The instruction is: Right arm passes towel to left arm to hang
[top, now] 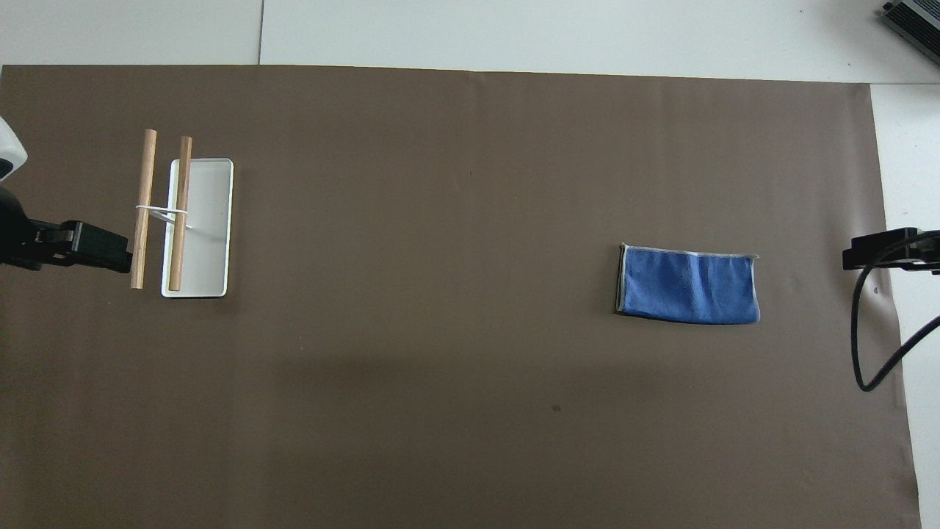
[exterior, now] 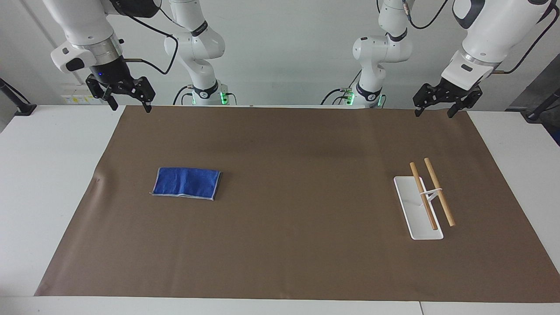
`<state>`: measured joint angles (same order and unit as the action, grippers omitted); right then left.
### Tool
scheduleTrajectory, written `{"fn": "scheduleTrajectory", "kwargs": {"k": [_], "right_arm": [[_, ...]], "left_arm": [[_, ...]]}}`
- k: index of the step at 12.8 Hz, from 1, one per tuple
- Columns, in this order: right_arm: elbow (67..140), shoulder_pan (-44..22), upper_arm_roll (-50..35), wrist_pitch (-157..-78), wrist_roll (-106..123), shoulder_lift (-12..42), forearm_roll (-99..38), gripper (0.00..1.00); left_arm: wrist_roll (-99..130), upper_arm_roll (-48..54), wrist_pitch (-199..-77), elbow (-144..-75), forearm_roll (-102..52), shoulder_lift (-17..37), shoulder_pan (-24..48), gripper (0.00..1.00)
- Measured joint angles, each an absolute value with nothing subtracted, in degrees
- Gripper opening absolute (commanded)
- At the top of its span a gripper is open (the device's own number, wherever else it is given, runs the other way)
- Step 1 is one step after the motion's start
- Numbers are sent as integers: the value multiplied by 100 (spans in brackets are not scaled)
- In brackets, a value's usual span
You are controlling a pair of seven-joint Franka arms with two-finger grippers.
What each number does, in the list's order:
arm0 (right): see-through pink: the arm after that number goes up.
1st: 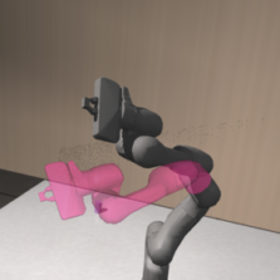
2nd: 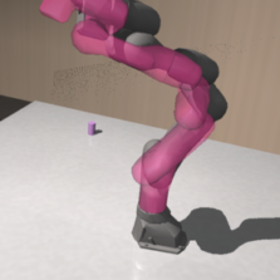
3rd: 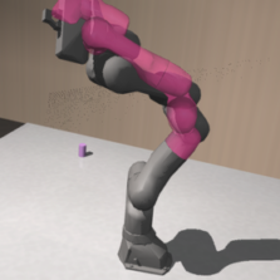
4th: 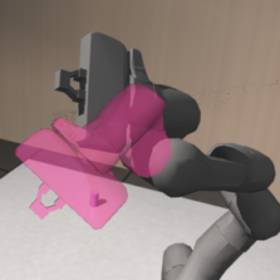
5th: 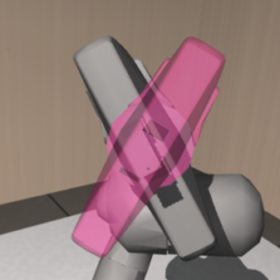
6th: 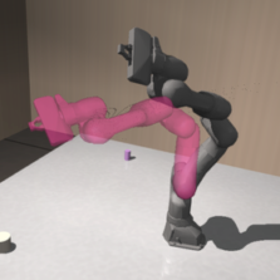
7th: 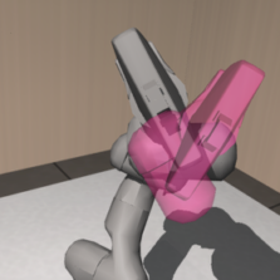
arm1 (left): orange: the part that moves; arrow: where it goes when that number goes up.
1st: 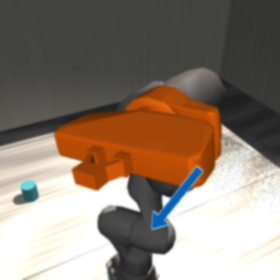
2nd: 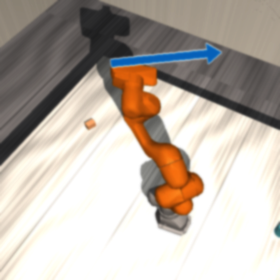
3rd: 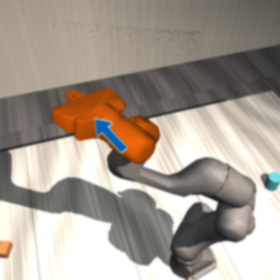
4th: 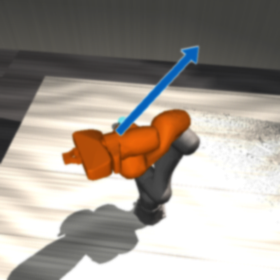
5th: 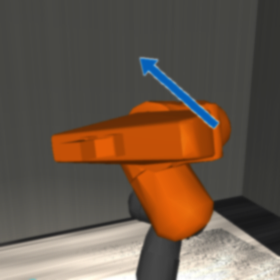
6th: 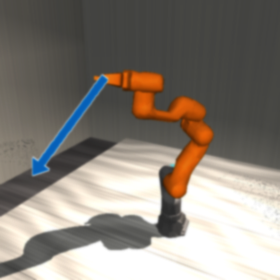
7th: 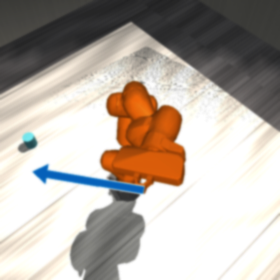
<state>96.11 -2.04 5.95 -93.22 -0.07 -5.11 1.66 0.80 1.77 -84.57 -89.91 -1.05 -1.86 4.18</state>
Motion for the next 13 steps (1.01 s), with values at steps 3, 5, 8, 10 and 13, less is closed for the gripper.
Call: {"fn": "scheduleTrajectory", "kwargs": {"k": [3,5,8,10,13], "right_arm": [[10261,-223,583,-10320,-7,-379,161,100],[10785,-293,580,-11091,-7,-222,151,100],[11499,-454,573,-12332,-7,249,-52,100],[11781,-470,573,-13011,32,692,-109,100],[12026,-495,572,-13810,248,1280,-226,100]], "left_arm": [[80,177,-8457,-8991,-105,-186,418,100],[80,177,-8457,-8991,-105,-186,418,100],[80,177,-8457,-8991,-105,-187,418,100],[80,177,-8457,-8991,-105,-187,418,100],[80,177,-8457,-8991,-105,-187,418,100]]}}
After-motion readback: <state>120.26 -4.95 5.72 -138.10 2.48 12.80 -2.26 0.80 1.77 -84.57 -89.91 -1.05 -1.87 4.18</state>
